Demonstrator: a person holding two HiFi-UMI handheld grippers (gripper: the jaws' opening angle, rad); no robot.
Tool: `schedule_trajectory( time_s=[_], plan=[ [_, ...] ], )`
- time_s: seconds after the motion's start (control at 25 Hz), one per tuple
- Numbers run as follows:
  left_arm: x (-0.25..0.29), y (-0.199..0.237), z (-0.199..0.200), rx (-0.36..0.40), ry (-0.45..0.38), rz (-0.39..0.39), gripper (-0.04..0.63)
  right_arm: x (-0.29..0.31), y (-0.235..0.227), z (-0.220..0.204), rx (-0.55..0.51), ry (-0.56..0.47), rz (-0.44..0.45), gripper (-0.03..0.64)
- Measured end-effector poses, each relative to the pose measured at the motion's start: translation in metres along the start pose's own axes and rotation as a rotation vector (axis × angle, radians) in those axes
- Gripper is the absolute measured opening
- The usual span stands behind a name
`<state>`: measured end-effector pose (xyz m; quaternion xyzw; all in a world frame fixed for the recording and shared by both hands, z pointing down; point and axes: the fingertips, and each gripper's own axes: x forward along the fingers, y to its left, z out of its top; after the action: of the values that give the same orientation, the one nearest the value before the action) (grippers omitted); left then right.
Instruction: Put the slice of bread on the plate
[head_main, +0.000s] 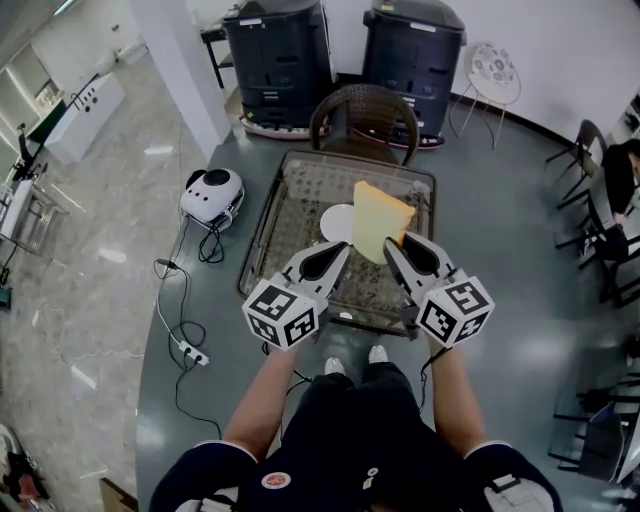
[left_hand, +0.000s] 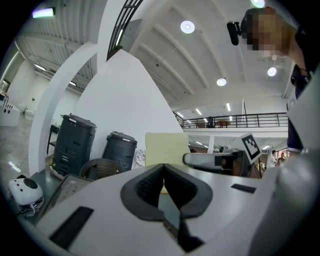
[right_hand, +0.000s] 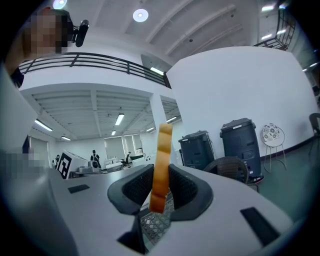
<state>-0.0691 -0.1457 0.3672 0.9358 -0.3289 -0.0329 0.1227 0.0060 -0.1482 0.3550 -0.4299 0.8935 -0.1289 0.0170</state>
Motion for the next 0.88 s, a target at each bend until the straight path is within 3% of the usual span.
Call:
schedule_trajectory(
  time_s=[0.88],
  plan=[
    [0.054, 0.047, 0.015, 0.008, 0.0, 0.178, 0.006, 0.067, -0.066, 0.026, 0.036, 0.006, 0.167, 0.094]
  ],
)
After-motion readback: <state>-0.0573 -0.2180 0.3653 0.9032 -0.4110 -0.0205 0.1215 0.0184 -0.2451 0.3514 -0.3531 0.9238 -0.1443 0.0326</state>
